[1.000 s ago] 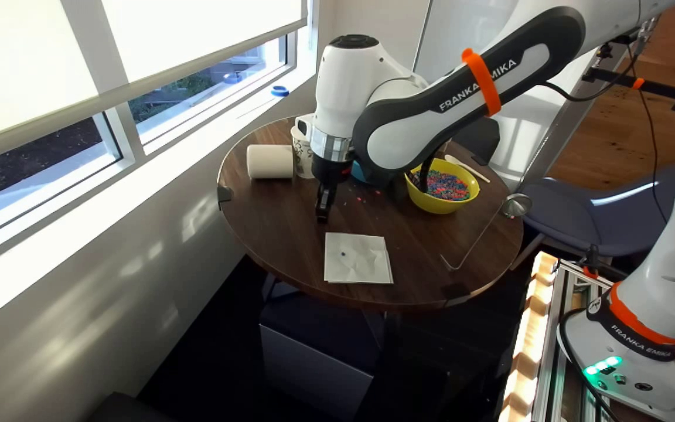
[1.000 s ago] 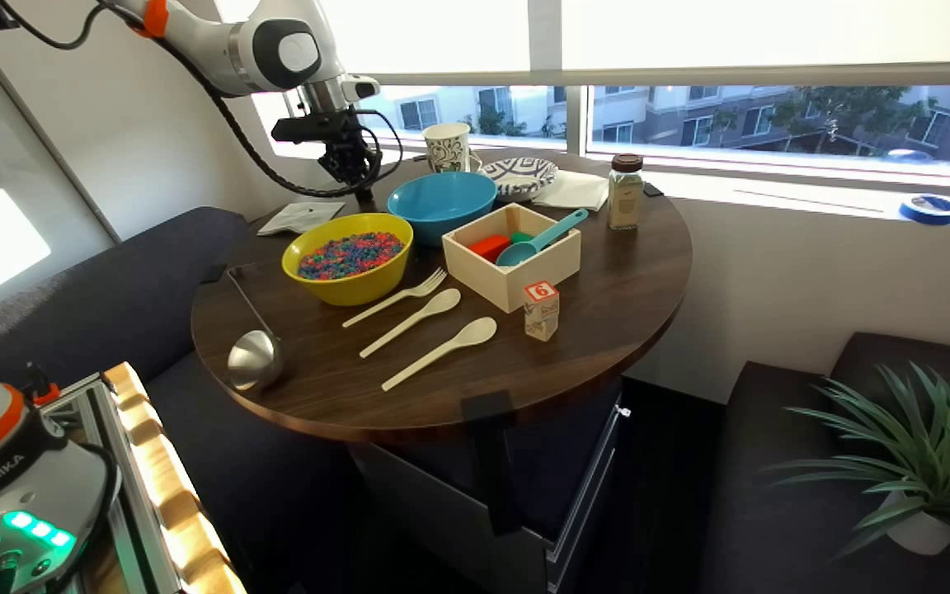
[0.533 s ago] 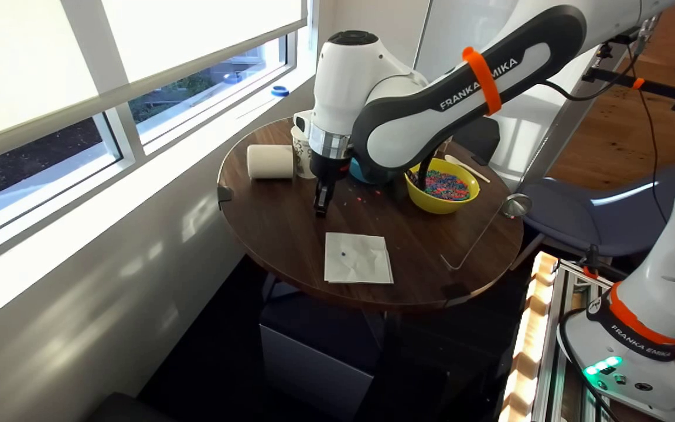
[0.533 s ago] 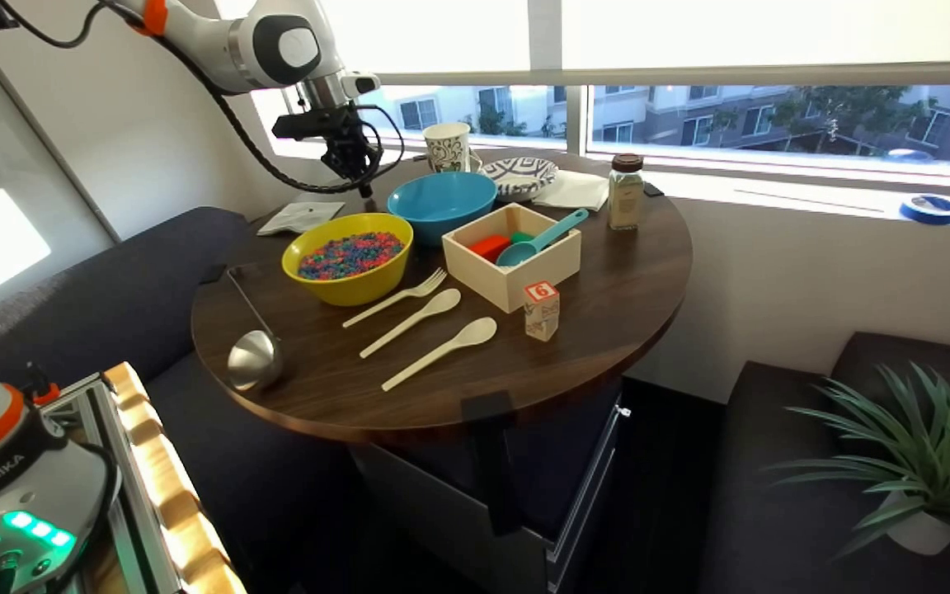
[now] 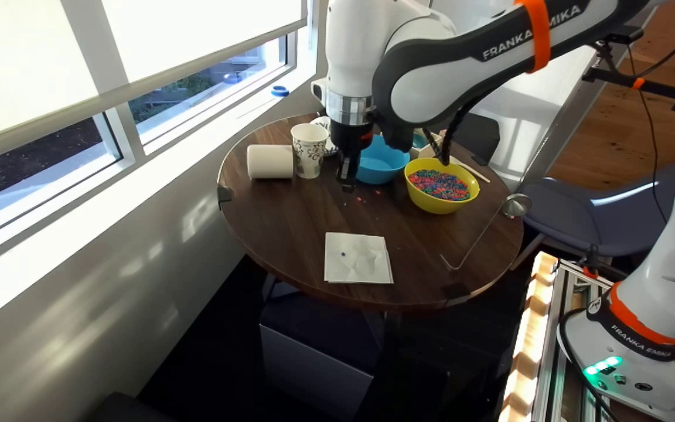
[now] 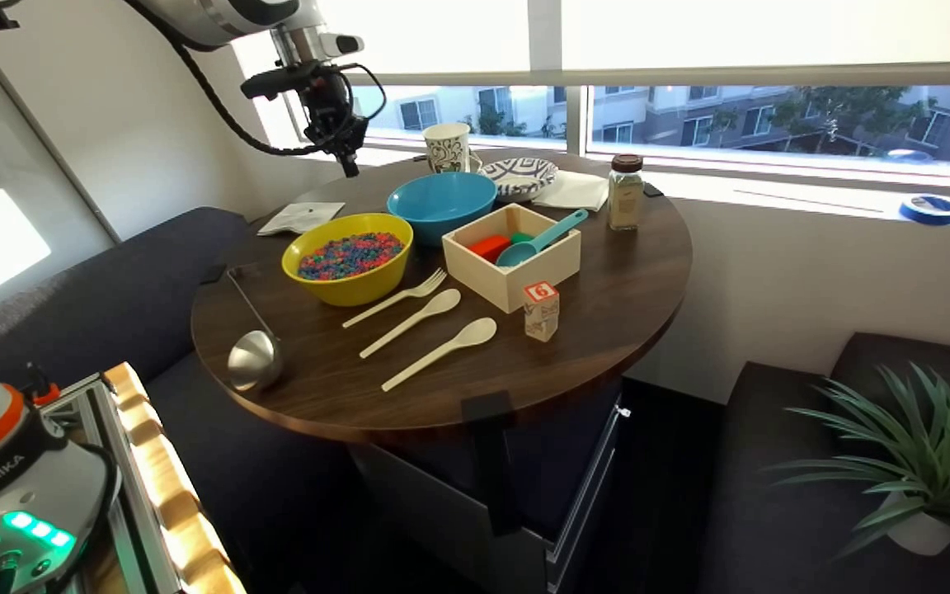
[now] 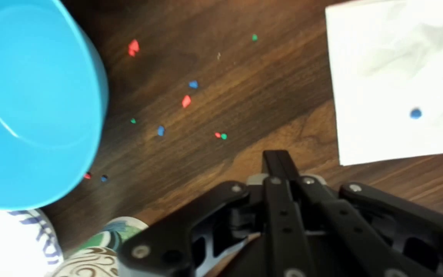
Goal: Move the cereal from the table to the yellow bowl
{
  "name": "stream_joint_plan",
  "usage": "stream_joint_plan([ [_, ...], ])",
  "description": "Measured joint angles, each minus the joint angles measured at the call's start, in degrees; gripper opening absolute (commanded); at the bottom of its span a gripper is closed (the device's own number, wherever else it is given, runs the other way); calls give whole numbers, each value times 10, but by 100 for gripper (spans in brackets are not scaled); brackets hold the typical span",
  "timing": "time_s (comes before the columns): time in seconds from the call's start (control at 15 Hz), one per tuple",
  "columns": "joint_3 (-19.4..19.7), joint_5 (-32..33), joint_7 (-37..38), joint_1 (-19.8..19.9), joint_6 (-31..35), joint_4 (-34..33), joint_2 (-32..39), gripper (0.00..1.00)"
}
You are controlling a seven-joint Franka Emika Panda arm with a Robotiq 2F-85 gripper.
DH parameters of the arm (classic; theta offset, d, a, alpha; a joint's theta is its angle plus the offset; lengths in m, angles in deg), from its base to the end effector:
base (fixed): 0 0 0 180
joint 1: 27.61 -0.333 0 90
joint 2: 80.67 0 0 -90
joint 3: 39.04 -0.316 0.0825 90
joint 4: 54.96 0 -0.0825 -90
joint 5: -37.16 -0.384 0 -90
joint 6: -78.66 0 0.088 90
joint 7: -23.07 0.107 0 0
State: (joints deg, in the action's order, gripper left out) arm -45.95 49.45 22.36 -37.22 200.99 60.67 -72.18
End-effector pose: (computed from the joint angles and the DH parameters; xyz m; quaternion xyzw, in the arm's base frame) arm 0.5568 0.1539 0.3778 0.9750 0.2065 -0.0033 0.0820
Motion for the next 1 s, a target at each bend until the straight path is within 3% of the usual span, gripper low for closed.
stream_joint_plan([
  [0.47, 15, 124, 133, 24, -175, 46, -123, 0],
  [0.8, 17, 151, 187, 53, -253, 91, -154, 0],
  [0.87, 18, 153, 192, 58, -259, 99, -154, 26],
  [1.0, 18, 154, 200, 65, -266, 110, -154, 34],
])
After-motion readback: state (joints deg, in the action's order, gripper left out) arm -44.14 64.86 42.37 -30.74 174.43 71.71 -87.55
